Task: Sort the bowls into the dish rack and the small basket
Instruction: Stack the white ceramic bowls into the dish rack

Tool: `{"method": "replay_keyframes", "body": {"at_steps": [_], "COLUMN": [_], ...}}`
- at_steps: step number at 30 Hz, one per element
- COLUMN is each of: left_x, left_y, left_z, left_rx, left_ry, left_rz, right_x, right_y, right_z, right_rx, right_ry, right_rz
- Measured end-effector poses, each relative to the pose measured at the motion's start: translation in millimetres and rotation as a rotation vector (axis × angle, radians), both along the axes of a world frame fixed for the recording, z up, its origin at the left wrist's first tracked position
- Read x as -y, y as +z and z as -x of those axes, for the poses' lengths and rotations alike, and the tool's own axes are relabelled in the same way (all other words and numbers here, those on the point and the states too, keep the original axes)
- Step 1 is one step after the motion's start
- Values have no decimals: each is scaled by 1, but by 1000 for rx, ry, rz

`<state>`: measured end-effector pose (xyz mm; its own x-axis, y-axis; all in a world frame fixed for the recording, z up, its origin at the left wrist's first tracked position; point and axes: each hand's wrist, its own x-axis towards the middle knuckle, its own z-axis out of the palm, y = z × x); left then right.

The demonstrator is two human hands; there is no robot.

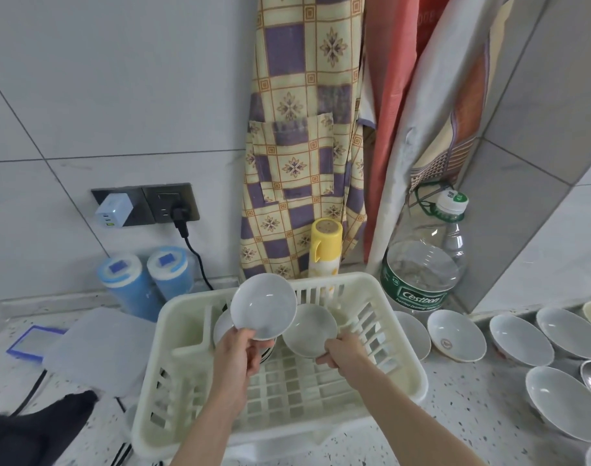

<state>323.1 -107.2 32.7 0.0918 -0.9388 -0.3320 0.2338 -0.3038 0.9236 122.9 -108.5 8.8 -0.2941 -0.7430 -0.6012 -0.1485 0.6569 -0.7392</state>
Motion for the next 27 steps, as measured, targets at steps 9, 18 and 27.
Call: {"method": "replay_keyframes", "body": {"at_steps": [9, 18, 27], "left_x": [1, -1, -4], "left_y": [-4, -6, -2], "left_z": [1, 0, 9], "left_rx": [17, 22, 178], "left_ry": [-23, -31, -111], "left_rz": [-15, -20, 17], "right_x": [0, 0, -14], "right_y": [-3, -1, 15], "right_z": [-2, -4, -6], "right_rx": [26, 24, -542], "right_ry": [74, 110, 3], "right_rz": [-20, -34, 306]}}
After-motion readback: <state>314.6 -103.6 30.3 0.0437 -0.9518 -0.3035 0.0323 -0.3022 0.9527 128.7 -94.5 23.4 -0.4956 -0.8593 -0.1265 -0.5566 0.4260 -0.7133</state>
